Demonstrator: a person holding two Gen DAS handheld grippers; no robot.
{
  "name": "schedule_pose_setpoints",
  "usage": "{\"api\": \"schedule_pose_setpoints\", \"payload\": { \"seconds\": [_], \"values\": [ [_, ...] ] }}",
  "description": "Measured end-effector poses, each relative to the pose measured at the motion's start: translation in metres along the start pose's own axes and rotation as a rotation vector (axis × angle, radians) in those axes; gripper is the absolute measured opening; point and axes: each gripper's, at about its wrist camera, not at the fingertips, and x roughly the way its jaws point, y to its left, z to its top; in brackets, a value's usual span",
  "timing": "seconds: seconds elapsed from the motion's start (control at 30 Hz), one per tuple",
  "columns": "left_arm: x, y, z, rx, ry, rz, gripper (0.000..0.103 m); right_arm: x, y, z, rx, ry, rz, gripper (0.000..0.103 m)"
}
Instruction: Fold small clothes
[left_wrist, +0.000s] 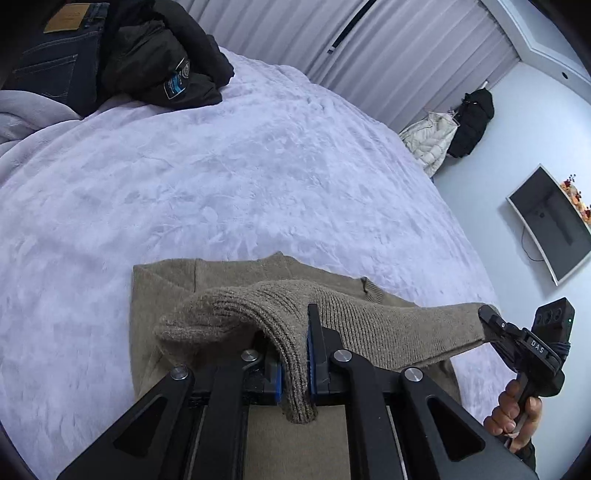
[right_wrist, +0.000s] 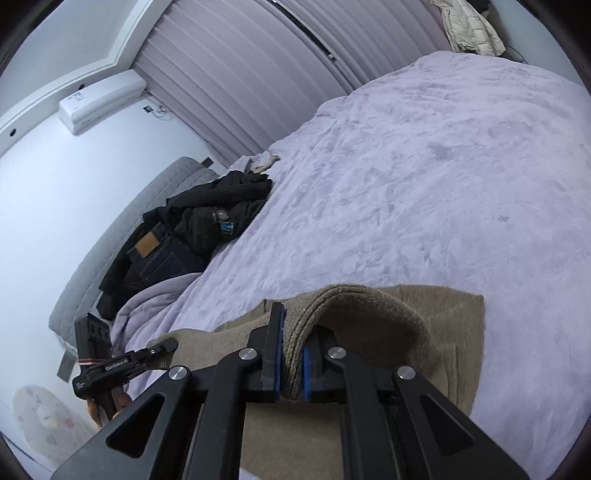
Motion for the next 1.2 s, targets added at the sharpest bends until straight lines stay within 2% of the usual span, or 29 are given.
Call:
{"api": "schedule_pose_setpoints", "payload": {
  "seconds": [0.17, 0.27, 0.3, 0.33, 0.37, 0.4, 0.43, 0.47, 0.53, 0.6, 0.63, 0.73, 0.8, 0.9, 0.93, 1.03, 1.07, 1.1, 1.13, 1.17, 1.2],
  "values": [
    [0.048, 0.01, 0.021, -0.046, 0.055, 0.065, 0.01, 0.056, -0.016, 0.022, 0.014, 0.057, -0.125, 0.009],
    [0.069, 0.012, 0.024, -0.036, 0.085, 0.101, 0.011, 0.081, -0.027, 0.028, 0.008, 0.085, -0.184, 0.009],
    [0.075, 0.013, 0.024, -0.032, 0.102, 0.107, 0.015, 0.09, -0.033, 0.029, 0.012, 0.1, -0.211, 0.009],
    [0.082, 0.016, 0.025, -0.033, 0.126, 0.108, 0.042, 0.097, -0.038, 0.03, 0.023, 0.119, -0.239, 0.01],
    [0.087, 0.02, 0.025, -0.05, 0.15, 0.096, 0.065, 0.104, -0.045, 0.031, 0.041, 0.14, -0.263, 0.011],
    [0.086, 0.025, 0.025, -0.073, 0.135, 0.084, 0.095, 0.109, -0.052, 0.031, 0.058, 0.164, -0.277, 0.013],
    [0.08, 0.029, 0.025, -0.095, 0.081, 0.087, 0.098, 0.112, -0.058, 0.032, 0.074, 0.178, -0.29, 0.015],
    [0.071, 0.032, 0.026, -0.112, 0.038, 0.082, 0.098, 0.108, -0.062, 0.033, 0.089, 0.169, -0.3, 0.019],
    [0.059, 0.038, 0.03, -0.138, 0.051, 0.022, 0.098, 0.093, -0.065, 0.035, 0.109, 0.119, -0.304, 0.033],
    [0.037, 0.044, 0.028, -0.153, 0.008, 0.001, 0.098, 0.07, -0.061, 0.035, 0.11, 0.059, -0.324, 0.066],
    [0.025, 0.044, 0.026, -0.134, -0.028, 0.015, 0.098, 0.058, -0.057, 0.034, 0.094, 0.029, -0.325, 0.07],
    [0.013, 0.033, 0.021, -0.068, -0.071, 0.09, 0.098, 0.033, -0.029, 0.027, -0.034, -0.021, -0.354, 0.071],
    [0.03, 0.017, 0.021, -0.029, -0.026, 0.129, 0.098, 0.04, -0.011, 0.025, -0.104, -0.01, -0.378, 0.073],
    [0.071, -0.015, 0.015, 0.13, 0.026, 0.237, 0.098, 0.087, 0.015, 0.015, -0.203, 0.122, -0.412, 0.073],
    [0.087, -0.021, 0.013, 0.179, 0.053, 0.301, 0.098, 0.103, 0.019, 0.012, -0.231, 0.16, -0.433, 0.073],
    [0.12, -0.008, 0.011, 0.256, 0.107, 0.5, 0.098, 0.14, 0.014, 0.004, -0.333, 0.228, -0.581, 0.073],
    [0.125, 0.005, 0.01, 0.235, 0.126, 0.521, 0.099, 0.145, 0.003, 0.006, -0.343, 0.243, -0.647, 0.073],
    [0.124, 0.016, 0.01, 0.203, 0.13, 0.49, 0.103, 0.144, -0.016, 0.009, -0.308, 0.263, -0.695, 0.073],
    [0.119, 0.027, 0.011, 0.163, 0.128, 0.476, 0.103, 0.139, -0.035, 0.012, -0.242, 0.28, -0.703, 0.075],
    [0.113, 0.036, 0.012, 0.118, 0.137, 0.455, 0.103, 0.131, -0.054, 0.016, -0.15, 0.288, -0.67, 0.08],
    [0.105, 0.04, 0.013, 0.093, 0.139, 0.429, 0.103, 0.117, -0.071, 0.019, -0.049, 0.269, -0.601, 0.08]
  ]
}}
